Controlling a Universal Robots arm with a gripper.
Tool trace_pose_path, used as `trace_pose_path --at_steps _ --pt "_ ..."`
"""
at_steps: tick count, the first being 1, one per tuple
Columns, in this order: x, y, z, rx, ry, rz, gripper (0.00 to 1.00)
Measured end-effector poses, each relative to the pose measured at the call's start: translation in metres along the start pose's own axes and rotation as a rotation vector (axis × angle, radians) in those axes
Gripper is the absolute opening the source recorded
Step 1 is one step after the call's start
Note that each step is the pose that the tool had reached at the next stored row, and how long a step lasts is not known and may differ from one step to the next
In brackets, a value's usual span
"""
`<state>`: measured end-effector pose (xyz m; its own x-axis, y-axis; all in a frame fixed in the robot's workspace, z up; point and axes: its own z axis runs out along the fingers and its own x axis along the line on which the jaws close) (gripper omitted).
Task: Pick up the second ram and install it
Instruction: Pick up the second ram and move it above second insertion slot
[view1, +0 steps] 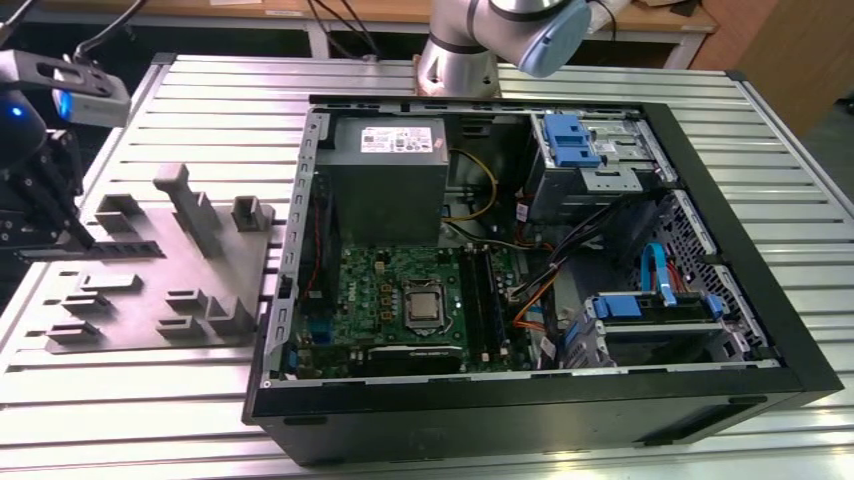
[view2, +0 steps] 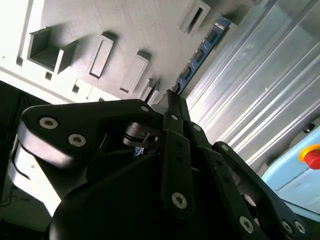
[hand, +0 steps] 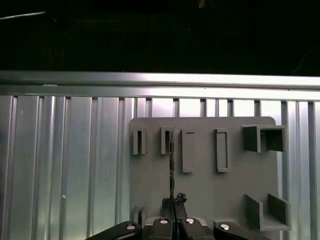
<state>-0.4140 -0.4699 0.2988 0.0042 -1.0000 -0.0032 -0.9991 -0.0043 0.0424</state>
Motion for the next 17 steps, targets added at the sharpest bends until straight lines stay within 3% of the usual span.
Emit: trace_pose_path --at_steps 5,17 --pt "-0.0007 0.0006 -0.0140 -0.0001 0.0001 0.000 0.11" --pt "-0.0021 0.0017 -0.0395 0.0001 0.0000 0.000 0.11"
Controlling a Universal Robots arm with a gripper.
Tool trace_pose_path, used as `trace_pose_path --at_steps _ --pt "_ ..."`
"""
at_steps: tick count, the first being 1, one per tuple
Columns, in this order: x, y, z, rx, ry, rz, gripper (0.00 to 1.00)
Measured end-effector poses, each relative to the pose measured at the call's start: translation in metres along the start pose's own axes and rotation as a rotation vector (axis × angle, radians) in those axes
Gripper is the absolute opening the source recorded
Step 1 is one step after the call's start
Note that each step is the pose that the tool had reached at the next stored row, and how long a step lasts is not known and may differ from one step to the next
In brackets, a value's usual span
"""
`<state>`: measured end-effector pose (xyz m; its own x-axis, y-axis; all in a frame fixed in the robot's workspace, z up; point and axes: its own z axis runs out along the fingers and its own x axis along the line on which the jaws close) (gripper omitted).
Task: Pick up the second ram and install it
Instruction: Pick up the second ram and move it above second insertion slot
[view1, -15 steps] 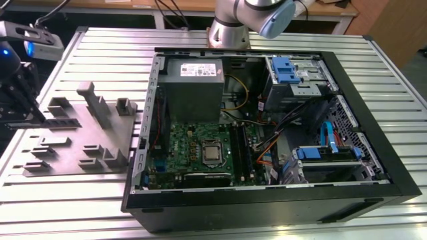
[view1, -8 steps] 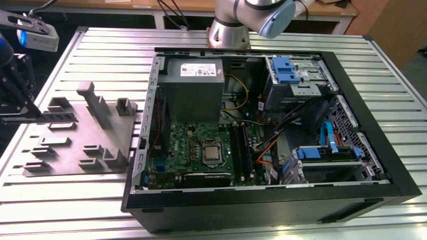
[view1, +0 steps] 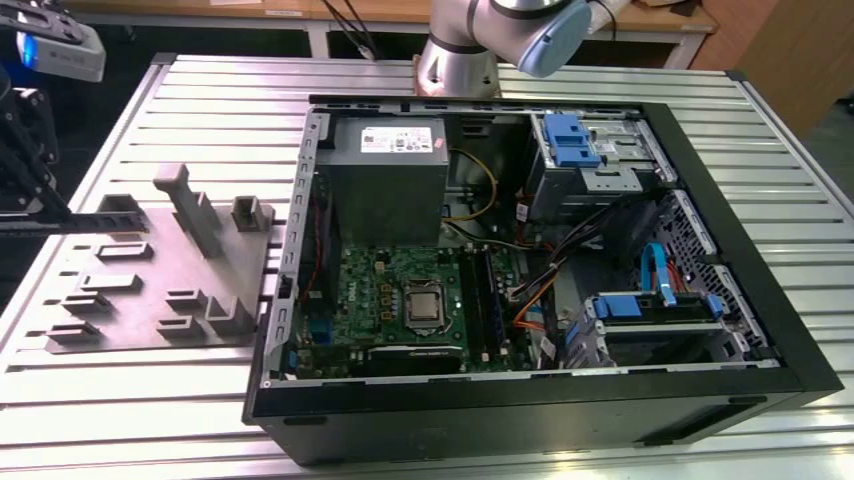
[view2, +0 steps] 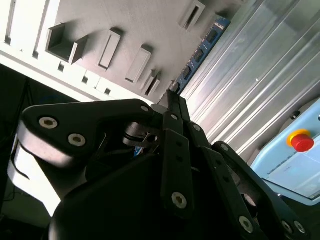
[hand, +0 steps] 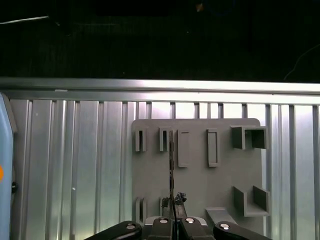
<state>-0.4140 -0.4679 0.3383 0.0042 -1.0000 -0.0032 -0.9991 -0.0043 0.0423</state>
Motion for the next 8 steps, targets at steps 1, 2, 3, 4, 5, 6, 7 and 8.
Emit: trace_pose_path --at_steps 1,2,3,4,5,6,7,8 --pt "-0.0001 0.0001 -0.0023 0.0000 0.0000 0.000 0.11" --pt "-0.0001 0.0002 -0.0045 -0.0001 0.0000 0.000 0.11" --pt "-0.0002 0.0003 -0.0062 -0.0001 0.0000 0.000 0.11" --pt "-0.0003 0.0004 -0.0079 -0.0001 0.0001 0.000 0.11" --pt "-0.0005 0.0005 -0.0095 -0.0001 0.0001 0.000 0.11" --pt "-0.0007 0.0005 -0.0115 -0.0001 0.0001 0.000 0.11" --pt "-0.0009 0.0006 -0.0135 -0.0001 0.0001 0.000 0.11" --pt "-0.0010 0.0007 -0.0154 -0.0001 0.0000 0.000 0.11"
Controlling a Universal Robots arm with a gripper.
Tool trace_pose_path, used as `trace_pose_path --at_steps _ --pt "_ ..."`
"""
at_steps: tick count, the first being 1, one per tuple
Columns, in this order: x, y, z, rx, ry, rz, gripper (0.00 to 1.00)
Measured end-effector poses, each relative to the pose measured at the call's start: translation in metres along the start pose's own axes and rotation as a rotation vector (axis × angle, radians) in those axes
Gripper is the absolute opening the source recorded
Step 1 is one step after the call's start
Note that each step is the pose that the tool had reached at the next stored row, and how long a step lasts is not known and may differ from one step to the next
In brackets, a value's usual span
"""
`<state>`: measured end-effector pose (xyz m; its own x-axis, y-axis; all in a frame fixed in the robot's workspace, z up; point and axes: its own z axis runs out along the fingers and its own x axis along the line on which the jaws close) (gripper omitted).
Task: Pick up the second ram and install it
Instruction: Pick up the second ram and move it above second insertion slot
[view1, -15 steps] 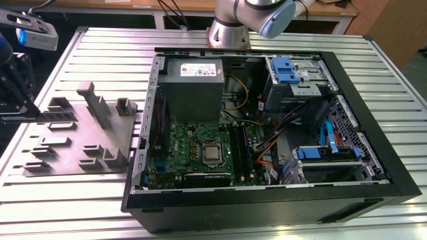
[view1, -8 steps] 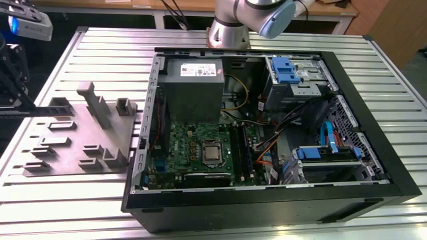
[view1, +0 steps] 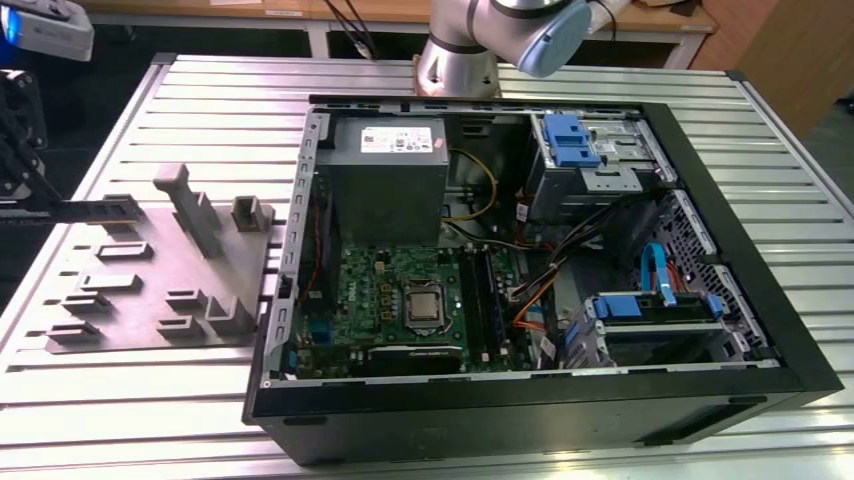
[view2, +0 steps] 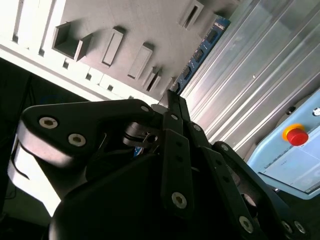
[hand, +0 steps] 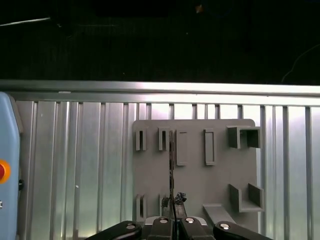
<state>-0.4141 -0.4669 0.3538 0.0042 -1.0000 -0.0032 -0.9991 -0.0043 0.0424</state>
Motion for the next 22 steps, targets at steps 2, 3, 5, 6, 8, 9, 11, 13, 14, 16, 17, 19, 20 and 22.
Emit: trace_pose_path --at_steps 2,3,5,6,8,9,11,13,14,16,17,19,20,22 --pt "-0.0003 0.0001 -0.0039 0.0000 0.0000 0.000 0.11" --pt "-0.0004 0.0002 -0.0059 0.0000 0.0000 0.000 0.11" --pt "-0.0004 0.0004 -0.0100 0.0000 0.0000 0.000 0.11" --pt "-0.0005 0.0005 -0.0122 0.0000 0.0000 0.000 0.11" --pt "-0.0005 0.0007 -0.0164 0.0000 0.0000 0.000 0.11" --pt "-0.0006 0.0008 -0.0185 0.0000 0.0000 0.000 0.11" --pt "-0.0006 0.0009 -0.0225 0.0000 0.0000 0.000 0.11" --pt "-0.0006 0.0011 -0.0270 0.0000 0.0000 0.000 0.11" --pt "-0.0006 0.0012 -0.0295 0.0000 0.0000 0.000 0.11" --pt "-0.0007 0.0015 -0.0346 -0.0001 0.0001 0.000 0.11" --pt "-0.0007 0.0016 -0.0372 0.0000 0.0001 0.000 0.11" --pt "-0.0007 0.0018 -0.0420 0.0000 0.0000 0.000 0.11" --pt "-0.0007 0.0019 -0.0437 0.0000 0.0000 0.000 0.11" --pt "-0.0007 0.0020 -0.0468 0.0000 0.0001 0.000 0.11"
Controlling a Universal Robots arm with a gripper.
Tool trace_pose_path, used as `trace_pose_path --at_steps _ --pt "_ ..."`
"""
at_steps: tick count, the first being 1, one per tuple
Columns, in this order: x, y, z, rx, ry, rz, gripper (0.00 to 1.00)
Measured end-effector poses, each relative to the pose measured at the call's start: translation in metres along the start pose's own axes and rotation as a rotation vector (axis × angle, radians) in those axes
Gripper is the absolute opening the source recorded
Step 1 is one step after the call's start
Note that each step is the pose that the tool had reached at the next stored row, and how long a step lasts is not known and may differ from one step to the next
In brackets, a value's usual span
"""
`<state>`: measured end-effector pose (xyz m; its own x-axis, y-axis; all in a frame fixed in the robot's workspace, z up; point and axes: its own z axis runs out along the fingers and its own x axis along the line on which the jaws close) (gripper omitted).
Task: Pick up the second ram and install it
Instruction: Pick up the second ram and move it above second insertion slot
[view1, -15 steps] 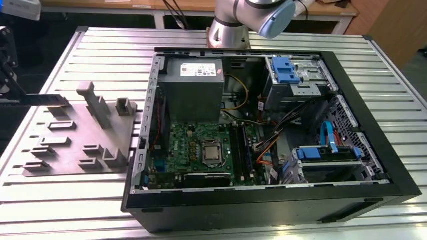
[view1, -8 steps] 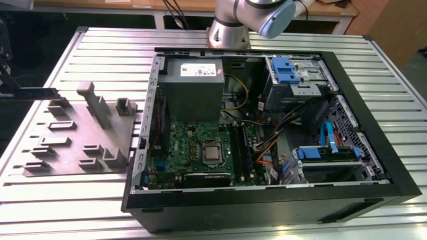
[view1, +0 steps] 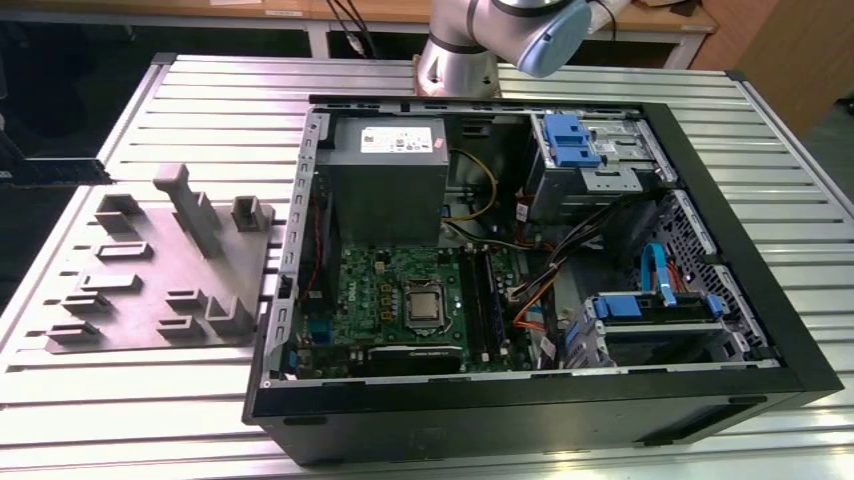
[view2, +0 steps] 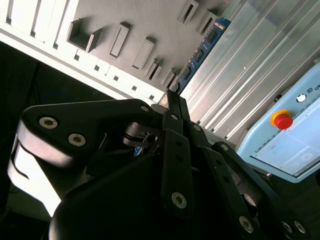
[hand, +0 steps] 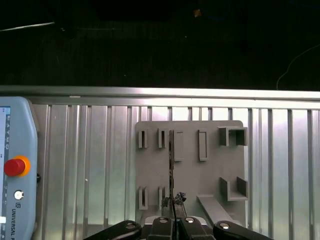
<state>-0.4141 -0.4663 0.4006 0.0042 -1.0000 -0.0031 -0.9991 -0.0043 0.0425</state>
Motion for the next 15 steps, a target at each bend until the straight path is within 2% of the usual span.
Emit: trace_pose_path --at_steps 10,15 --pt "-0.0001 -0.0003 -0.0026 -0.0001 0.0000 0.000 0.11" --pt "0.0000 -0.0057 -0.0027 0.0001 -0.0001 0.000 0.11"
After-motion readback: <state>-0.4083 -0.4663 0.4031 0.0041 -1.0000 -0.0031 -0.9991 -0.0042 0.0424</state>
